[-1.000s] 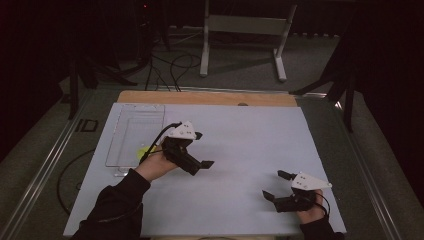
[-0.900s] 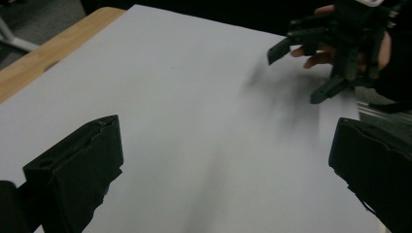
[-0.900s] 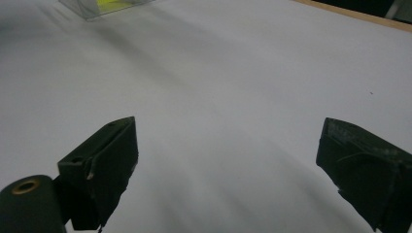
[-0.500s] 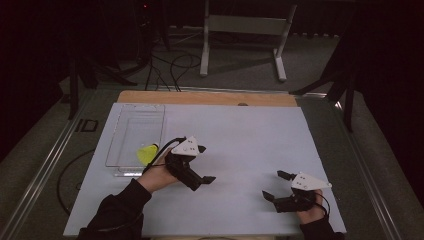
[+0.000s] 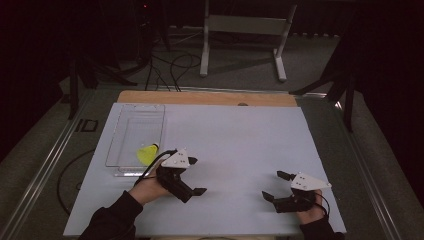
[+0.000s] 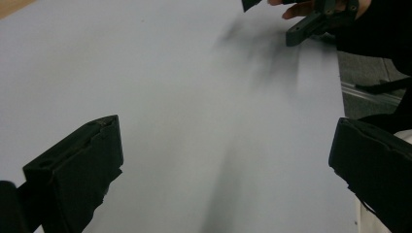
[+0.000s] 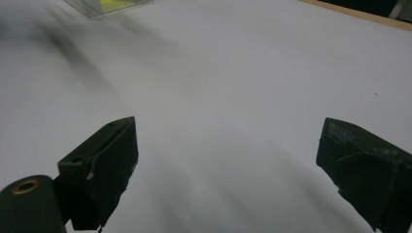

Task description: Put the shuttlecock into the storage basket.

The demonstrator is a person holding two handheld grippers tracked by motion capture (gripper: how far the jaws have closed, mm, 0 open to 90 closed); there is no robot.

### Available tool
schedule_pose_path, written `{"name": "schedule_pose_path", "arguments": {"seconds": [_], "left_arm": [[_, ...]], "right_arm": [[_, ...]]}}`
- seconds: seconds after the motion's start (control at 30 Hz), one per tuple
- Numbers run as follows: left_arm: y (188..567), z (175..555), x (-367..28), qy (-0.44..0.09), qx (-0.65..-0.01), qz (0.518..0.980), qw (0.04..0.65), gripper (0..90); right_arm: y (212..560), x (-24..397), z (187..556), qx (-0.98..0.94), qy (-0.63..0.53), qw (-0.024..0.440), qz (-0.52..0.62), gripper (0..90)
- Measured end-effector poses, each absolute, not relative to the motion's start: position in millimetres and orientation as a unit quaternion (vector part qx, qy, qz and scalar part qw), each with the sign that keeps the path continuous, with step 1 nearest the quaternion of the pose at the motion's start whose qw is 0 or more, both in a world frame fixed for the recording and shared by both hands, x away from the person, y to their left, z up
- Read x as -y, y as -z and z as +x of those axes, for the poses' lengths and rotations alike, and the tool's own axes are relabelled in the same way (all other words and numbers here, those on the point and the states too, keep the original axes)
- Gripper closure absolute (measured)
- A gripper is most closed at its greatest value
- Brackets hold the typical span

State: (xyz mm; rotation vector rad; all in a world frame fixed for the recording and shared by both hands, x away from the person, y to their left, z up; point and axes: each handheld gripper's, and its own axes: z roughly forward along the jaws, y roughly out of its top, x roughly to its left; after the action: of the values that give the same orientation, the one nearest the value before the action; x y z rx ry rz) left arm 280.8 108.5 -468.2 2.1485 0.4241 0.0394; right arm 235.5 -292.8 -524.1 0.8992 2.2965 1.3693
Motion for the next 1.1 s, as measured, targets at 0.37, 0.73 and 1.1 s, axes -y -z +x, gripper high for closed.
{"name": "schedule_pose_path", "arguments": {"seconds": [0.37,0.73,1.1], "left_arm": [[484,263,-139,-0.021,-0.206,0.87,0.447,0.0],[500,248,-164,-0.046,-0.24,0.868,0.432,0.0],[512,240,-188,-0.048,-0.269,0.868,0.414,0.0]], "right_arm": [[524,292,235,-0.805,-0.478,0.158,0.314,8.3],[524,292,235,-0.806,-0.477,0.157,0.314,8.3],[526,292,236,-0.807,-0.476,0.155,0.313,8.3]]}}
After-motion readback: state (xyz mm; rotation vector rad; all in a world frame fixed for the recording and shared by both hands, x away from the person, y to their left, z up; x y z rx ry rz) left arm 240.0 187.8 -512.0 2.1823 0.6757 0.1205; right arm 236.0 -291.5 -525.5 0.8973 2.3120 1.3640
